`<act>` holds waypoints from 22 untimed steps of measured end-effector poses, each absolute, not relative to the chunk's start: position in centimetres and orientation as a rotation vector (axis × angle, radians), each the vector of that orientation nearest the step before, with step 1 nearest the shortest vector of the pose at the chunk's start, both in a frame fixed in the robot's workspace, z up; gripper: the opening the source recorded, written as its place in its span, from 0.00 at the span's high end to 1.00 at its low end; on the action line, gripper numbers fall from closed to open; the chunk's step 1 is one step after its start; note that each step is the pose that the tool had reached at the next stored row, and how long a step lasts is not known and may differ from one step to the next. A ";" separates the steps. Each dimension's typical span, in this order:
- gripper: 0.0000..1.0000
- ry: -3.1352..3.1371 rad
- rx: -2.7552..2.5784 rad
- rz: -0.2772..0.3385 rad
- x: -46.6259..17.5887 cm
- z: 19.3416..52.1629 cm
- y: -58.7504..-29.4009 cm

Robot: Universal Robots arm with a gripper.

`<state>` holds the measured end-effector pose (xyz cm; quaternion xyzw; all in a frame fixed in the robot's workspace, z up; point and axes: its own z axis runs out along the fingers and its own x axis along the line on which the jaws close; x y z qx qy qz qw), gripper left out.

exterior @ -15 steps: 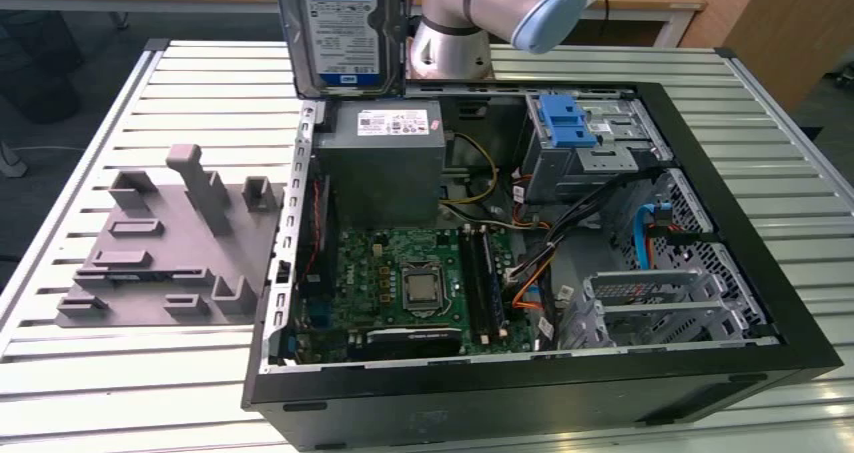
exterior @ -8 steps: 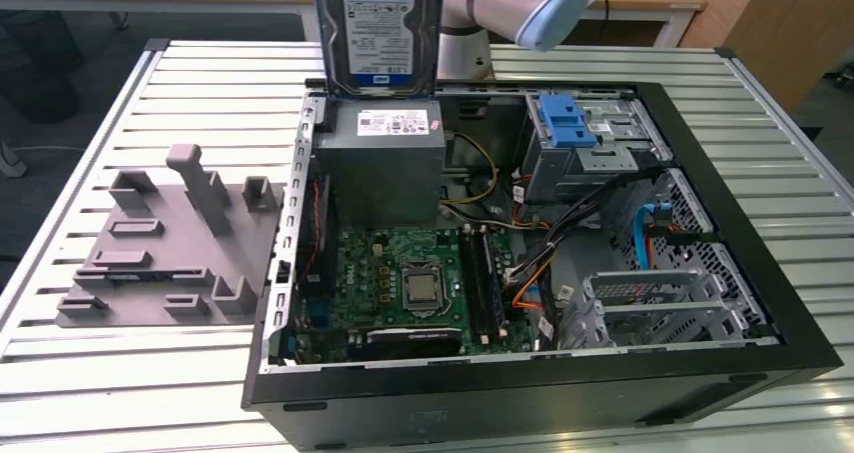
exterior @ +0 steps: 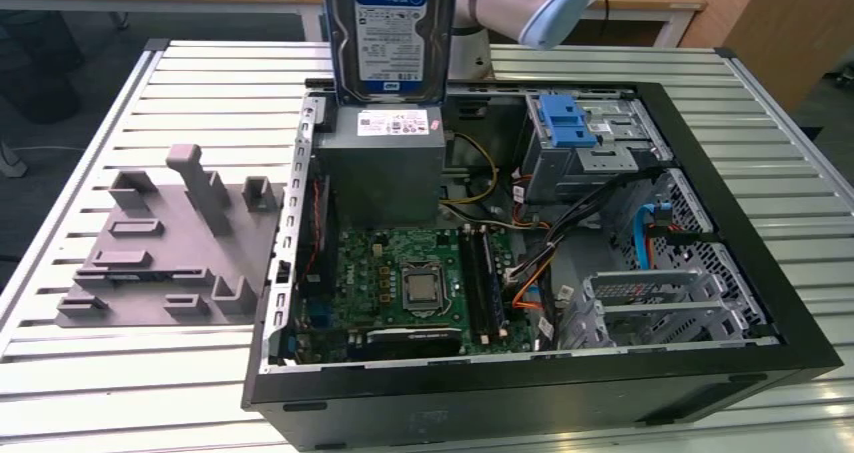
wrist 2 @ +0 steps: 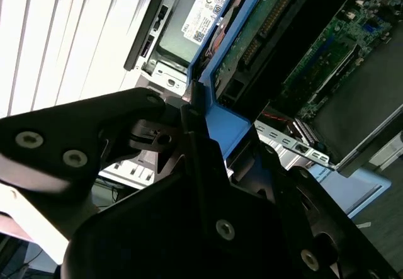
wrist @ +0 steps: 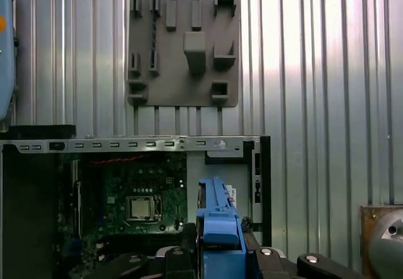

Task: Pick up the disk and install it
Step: 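Pick up the disk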

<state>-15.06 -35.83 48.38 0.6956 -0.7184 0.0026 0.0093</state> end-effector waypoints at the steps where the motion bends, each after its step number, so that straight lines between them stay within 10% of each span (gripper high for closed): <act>1: 0.64 -2.244 2.172 0.008 -15.0 48.4 -36.0; 22: 0.64 -2.246 2.170 0.008 -14.2 48.2 -39.8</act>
